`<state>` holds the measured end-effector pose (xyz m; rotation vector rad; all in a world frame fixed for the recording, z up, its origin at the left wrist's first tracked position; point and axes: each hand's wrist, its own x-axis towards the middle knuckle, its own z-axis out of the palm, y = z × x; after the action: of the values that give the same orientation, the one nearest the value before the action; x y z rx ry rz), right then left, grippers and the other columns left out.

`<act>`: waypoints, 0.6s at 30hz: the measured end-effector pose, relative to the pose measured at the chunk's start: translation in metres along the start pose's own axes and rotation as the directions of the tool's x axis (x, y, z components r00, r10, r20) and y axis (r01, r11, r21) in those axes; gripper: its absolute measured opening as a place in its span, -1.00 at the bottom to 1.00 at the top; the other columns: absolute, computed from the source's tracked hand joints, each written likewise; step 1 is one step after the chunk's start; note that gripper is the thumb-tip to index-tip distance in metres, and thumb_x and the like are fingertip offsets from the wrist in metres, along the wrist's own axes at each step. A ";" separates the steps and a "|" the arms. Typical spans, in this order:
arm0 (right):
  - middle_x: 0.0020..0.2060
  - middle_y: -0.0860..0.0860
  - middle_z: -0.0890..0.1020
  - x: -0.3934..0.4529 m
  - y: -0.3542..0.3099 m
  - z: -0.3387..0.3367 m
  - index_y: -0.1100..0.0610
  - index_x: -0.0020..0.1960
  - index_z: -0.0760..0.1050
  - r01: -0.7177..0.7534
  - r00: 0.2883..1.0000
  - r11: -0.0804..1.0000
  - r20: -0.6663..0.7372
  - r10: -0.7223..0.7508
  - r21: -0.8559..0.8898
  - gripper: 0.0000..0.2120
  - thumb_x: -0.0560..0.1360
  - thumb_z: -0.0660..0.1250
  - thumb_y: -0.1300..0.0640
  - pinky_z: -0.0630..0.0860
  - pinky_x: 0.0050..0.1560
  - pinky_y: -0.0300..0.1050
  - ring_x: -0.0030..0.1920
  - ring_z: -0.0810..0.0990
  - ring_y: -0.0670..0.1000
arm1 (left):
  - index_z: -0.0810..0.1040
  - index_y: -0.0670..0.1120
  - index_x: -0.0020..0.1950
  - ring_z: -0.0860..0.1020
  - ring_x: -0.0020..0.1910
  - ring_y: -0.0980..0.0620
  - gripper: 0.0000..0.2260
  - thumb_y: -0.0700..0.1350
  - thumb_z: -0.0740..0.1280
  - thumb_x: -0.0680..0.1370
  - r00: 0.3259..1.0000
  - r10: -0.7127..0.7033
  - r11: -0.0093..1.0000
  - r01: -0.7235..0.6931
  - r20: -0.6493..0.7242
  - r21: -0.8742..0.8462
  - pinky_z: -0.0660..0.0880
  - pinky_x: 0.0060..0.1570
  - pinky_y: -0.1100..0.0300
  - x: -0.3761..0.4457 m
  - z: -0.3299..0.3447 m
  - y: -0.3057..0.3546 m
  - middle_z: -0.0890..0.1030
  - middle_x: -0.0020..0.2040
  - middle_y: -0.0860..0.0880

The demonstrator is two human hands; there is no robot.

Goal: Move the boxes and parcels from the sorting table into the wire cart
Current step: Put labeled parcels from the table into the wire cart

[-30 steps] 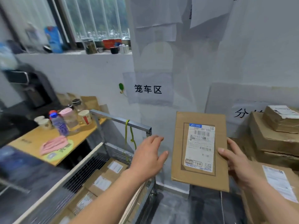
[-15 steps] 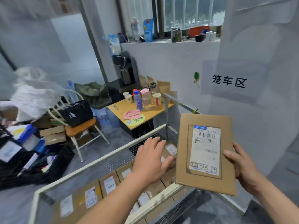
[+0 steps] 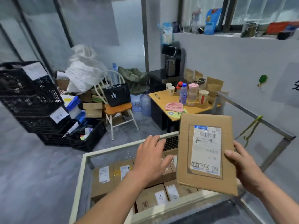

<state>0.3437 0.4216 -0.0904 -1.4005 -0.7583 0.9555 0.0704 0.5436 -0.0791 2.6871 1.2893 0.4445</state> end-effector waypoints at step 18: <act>0.11 0.08 0.72 0.058 0.078 0.273 -0.05 0.39 0.44 -0.136 0.975 0.988 0.169 0.146 -0.068 -0.51 0.48 0.40 0.11 0.56 0.09 0.33 0.08 0.70 0.21 | 0.22 -0.05 0.58 0.22 0.51 0.00 -0.43 0.22 0.16 0.65 0.970 -0.208 0.977 0.211 0.126 -0.015 0.19 0.47 0.04 -0.066 -0.026 -0.269 0.28 0.54 0.02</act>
<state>0.1190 0.5914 -0.1580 -1.4479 -0.8284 1.1864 -0.1761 0.6608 -0.1328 2.4755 1.4963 0.2635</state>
